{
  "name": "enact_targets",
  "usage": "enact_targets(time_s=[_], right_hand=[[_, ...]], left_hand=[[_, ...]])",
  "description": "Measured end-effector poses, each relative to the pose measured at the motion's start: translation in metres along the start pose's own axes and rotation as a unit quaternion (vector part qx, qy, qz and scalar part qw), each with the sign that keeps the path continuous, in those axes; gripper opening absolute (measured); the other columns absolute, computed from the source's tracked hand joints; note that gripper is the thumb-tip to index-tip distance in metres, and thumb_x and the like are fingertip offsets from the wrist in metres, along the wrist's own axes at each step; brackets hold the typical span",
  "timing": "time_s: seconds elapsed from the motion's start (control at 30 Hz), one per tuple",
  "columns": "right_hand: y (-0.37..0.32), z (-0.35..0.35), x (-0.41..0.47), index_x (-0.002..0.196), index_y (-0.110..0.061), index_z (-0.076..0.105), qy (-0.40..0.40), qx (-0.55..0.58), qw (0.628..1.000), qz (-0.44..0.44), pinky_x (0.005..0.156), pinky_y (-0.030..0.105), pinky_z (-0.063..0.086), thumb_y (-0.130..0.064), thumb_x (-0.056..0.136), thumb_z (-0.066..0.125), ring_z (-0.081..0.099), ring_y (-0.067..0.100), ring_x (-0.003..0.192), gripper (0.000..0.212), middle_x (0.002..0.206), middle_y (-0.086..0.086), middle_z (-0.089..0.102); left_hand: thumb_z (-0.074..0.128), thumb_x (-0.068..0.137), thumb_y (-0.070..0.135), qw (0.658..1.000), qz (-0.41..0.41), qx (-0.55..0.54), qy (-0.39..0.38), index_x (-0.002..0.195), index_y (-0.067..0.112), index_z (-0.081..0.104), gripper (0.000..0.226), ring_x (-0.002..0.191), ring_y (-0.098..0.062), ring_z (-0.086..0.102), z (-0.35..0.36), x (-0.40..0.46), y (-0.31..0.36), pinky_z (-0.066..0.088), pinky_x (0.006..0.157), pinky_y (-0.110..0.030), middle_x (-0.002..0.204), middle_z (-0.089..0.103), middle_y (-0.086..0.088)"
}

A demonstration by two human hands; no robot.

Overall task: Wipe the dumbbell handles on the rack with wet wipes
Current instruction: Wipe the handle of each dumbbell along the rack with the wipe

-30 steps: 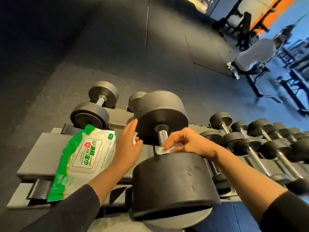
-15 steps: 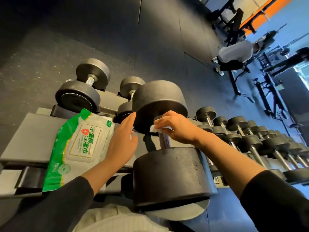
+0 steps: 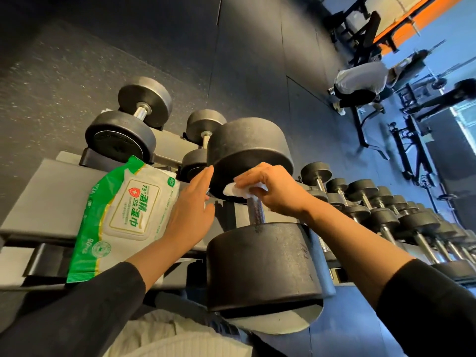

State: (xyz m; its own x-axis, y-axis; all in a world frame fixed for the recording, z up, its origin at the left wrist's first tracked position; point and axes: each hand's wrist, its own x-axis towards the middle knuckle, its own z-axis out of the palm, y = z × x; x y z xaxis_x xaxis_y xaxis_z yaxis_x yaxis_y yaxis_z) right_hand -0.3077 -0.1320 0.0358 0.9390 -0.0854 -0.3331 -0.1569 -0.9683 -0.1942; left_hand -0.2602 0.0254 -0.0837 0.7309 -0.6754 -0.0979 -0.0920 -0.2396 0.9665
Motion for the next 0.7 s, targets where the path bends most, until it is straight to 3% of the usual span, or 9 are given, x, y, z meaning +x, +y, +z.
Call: enact_targets(time_s=[0.17,0.3,0.43,0.5,0.57,0.63,0.7], right_hand=[[0.009,0.009,0.003,0.123,-0.021,0.063,-0.089,-0.133,0.986,-0.045,0.092,0.016,0.030,-0.019,0.096,0.052,0.039,0.015,0.123,0.030,0.134,-0.003,0.055],[0.011,0.004,-0.009,0.120,-0.023,0.065,-0.137,-0.067,0.988,-0.009,0.095,0.019,0.036,-0.022,0.092,0.059,0.037,0.015,0.122,0.029,0.131,-0.003,0.058],[0.005,-0.010,-0.021,0.114,-0.017,0.068,-0.193,0.018,0.981,0.000,0.086,-0.002,0.022,-0.019,0.086,0.066,0.037,0.000,0.109,0.028,0.120,-0.006,0.057],[0.004,-0.016,-0.023,0.110,-0.015,0.070,-0.198,0.049,0.979,0.015,0.082,-0.003,0.026,-0.017,0.082,0.070,0.039,-0.008,0.098,0.027,0.109,-0.012,0.056],[0.006,-0.014,-0.023,0.106,-0.021,0.072,-0.172,0.063,0.982,0.039,0.081,0.004,0.035,-0.017,0.080,0.073,0.043,-0.003,0.097,0.027,0.104,-0.014,0.057],[0.011,-0.009,-0.024,0.105,-0.026,0.072,-0.126,0.065,0.988,0.060,0.083,0.015,0.043,-0.019,0.079,0.074,0.048,0.006,0.099,0.026,0.110,-0.008,0.062],[0.013,-0.006,-0.025,0.104,-0.024,0.071,-0.104,0.079,0.989,0.065,0.084,0.011,0.043,-0.016,0.080,0.073,0.052,-0.001,0.099,0.026,0.115,-0.007,0.065]], left_hand=[[0.054,0.092,0.001,1.000,0.011,-0.007,0.003,0.150,0.024,0.020,0.071,0.139,-0.018,0.033,0.000,0.001,-0.001,0.026,0.102,-0.021,0.156,0.023,0.003],[0.053,0.094,0.004,1.000,0.000,-0.014,0.005,0.150,0.026,0.018,0.071,0.139,-0.019,0.033,0.003,0.000,0.000,0.026,0.100,-0.020,0.157,0.020,0.005],[0.051,0.094,0.002,1.000,-0.004,-0.009,0.015,0.150,0.025,0.020,0.068,0.137,-0.014,0.032,0.006,-0.003,0.002,0.023,0.096,-0.013,0.157,0.019,0.006],[0.051,0.093,0.001,1.000,0.002,-0.011,0.019,0.150,0.024,0.021,0.068,0.137,-0.013,0.032,0.007,-0.005,0.003,0.022,0.097,-0.011,0.157,0.021,0.005],[0.052,0.092,0.000,1.000,0.009,-0.018,0.022,0.149,0.024,0.023,0.068,0.136,-0.014,0.035,0.007,-0.007,0.003,0.025,0.098,-0.013,0.156,0.023,0.005],[0.052,0.092,0.000,0.999,0.014,-0.024,0.026,0.149,0.023,0.024,0.068,0.136,-0.015,0.035,0.007,-0.007,0.003,0.027,0.099,-0.014,0.156,0.023,0.004],[0.052,0.092,0.000,0.999,0.018,-0.020,0.029,0.149,0.024,0.024,0.068,0.136,-0.015,0.036,0.008,-0.007,0.005,0.027,0.098,-0.012,0.156,0.023,0.005]])
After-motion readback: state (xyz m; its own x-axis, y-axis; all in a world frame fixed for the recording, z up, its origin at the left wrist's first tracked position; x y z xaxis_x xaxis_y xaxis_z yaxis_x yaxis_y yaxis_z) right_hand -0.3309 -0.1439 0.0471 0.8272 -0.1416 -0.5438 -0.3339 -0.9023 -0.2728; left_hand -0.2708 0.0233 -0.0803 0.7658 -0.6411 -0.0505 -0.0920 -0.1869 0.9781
